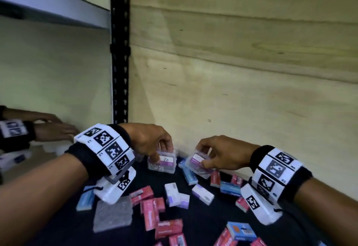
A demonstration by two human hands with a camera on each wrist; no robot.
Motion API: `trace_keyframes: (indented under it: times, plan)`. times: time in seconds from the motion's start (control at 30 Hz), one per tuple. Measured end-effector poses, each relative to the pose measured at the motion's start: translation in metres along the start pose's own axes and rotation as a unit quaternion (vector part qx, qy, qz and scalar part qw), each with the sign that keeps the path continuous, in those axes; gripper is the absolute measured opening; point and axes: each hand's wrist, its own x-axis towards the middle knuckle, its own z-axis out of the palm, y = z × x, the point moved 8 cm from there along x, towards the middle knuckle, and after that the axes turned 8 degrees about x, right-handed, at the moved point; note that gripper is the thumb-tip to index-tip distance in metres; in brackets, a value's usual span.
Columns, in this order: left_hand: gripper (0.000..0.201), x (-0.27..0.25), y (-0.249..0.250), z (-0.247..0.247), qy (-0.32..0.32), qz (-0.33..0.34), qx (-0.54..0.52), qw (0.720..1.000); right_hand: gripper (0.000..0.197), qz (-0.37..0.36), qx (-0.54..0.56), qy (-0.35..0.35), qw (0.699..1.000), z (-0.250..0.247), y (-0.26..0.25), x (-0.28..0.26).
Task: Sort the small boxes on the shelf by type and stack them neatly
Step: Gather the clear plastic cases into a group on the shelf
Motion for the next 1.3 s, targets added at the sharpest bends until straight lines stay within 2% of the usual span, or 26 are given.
trace_keyframes:
  times: [0.13, 0.33, 0.6, 0.8, 1.07, 1.2, 1.3]
  plan:
    - [0.043, -0.009, -0.045, 0.009, 0.003, -0.047, 0.024, 0.999, 0.044, -0.027, -0.028, -0.016, 0.999, 0.016, -0.038, 0.038]
    - [0.043, -0.011, -0.086, 0.025, -0.013, -0.076, 0.056, 0.995, 0.051, -0.038, -0.095, -0.042, 0.994, 0.039, -0.07, 0.075]
    - [0.04, -0.006, -0.106, 0.03, -0.007, -0.082, 0.047, 0.996, 0.052, -0.024, -0.118, -0.045, 0.992, 0.053, -0.076, 0.098]
    - [0.037, -0.001, -0.108, 0.033, 0.008, -0.08, 0.039, 0.996, 0.045, -0.026, -0.139, -0.047, 0.989, 0.059, -0.079, 0.101]
    - [0.05, -0.014, -0.111, 0.025, 0.047, -0.071, 0.048, 0.995, 0.045, -0.03, -0.131, -0.033, 0.99, 0.064, -0.08, 0.102]
    - [0.031, -0.03, -0.109, 0.014, 0.074, -0.08, 0.062, 0.992, 0.045, -0.04, -0.14, -0.02, 0.989, 0.062, -0.085, 0.097]
    - [0.021, -0.042, -0.107, 0.019, 0.039, -0.102, 0.042, 0.993, 0.044, -0.073, -0.14, 0.004, 0.987, 0.056, -0.096, 0.087]
